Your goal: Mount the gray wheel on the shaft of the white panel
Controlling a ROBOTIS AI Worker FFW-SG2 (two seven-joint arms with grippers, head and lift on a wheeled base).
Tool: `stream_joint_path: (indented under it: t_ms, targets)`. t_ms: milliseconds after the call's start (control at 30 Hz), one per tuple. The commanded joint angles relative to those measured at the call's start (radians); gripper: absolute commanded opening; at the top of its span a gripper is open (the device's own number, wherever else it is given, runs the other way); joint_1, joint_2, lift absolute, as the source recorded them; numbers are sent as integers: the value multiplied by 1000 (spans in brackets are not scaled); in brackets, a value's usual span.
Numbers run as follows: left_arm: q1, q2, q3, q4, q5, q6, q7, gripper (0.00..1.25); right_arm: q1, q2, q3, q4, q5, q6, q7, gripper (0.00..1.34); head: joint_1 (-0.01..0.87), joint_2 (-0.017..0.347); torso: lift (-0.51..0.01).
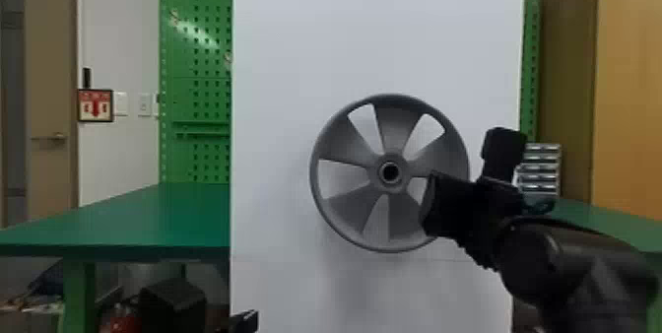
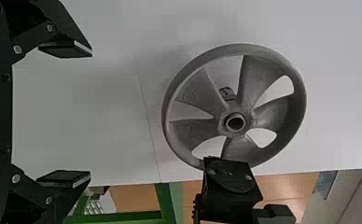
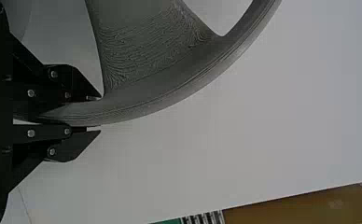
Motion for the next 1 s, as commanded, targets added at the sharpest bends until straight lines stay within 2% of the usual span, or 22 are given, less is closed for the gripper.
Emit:
stream_joint_path:
  t_ms: [0, 233, 300, 433, 500, 633, 700, 867, 967]
  targets:
    - [0, 0, 1, 0, 1, 0, 0, 913, 2, 1, 5, 3, -3, -9, -10, 112, 38, -8, -496]
    - [0, 0, 1, 1, 1, 0, 0, 913, 9, 1, 6, 3, -3, -28, -10, 117, 38, -8, -496]
    - [0, 2, 1, 1, 1, 0, 0, 913, 10, 1, 6, 3, -6, -32, -10, 155, 38, -8, -496]
    - [0, 2, 1, 0, 1, 0, 0, 913, 16, 1, 9, 3, -10, -52, -10, 486, 38, -8, -496]
    - [-2, 2, 1, 1, 1, 0, 0, 913, 18, 1, 13, 5, -13, -60, -10, 558, 38, -8, -496]
    - [-2, 2, 1, 1, 1, 0, 0, 913, 19, 1, 17, 9, -26, -75, -2, 792, 38, -8, -496]
    - [-2, 2, 1, 1, 1, 0, 0, 913, 19, 1, 16, 14, -26, -77, 16, 853, 38, -8, -496]
    - [-3, 2, 0, 1, 1, 0, 0, 913, 18, 1, 11, 25, -25, -84, 65, 1158, 38, -8, -496]
    - [-2, 2, 1, 1, 1, 0, 0, 913, 18, 1, 8, 28, -20, -86, 90, 1210, 38, -8, -496]
